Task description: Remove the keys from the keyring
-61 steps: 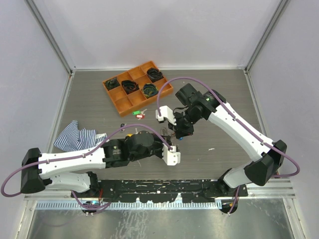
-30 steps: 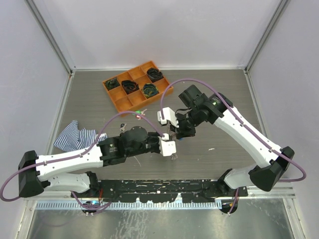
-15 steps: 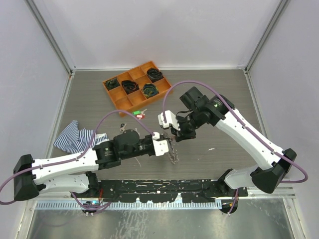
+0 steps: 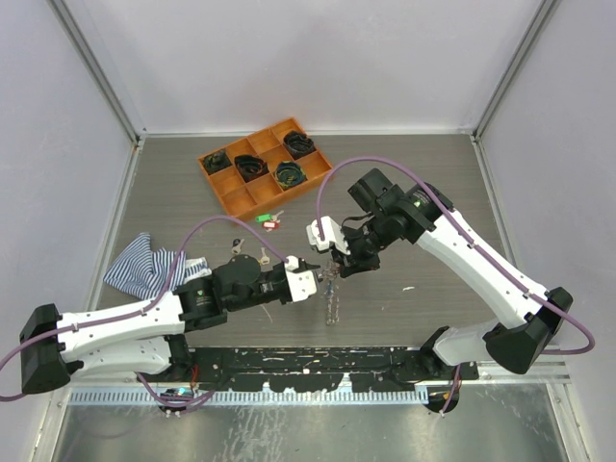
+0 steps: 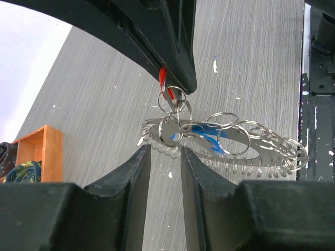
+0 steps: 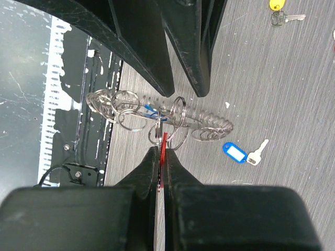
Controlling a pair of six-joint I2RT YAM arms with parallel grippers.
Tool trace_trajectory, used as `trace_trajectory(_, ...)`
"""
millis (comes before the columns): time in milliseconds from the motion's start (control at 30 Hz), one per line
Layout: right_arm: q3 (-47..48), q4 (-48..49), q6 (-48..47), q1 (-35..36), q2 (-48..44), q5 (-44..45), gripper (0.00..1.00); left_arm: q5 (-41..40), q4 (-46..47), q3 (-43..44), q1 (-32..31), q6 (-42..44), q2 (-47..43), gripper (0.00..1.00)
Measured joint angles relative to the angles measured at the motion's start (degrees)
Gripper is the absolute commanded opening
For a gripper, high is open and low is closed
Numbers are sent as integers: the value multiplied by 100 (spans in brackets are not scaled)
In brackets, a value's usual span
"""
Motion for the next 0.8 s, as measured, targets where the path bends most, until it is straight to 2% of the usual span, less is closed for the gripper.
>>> trace_trajectory(667,-4,-26,-11,2,0,48,1,299,271,26,22,-341,133,33)
trace_trajectory(800,-4,-26,-11,7,0,63,1,304,345,81,22,-391,282,31)
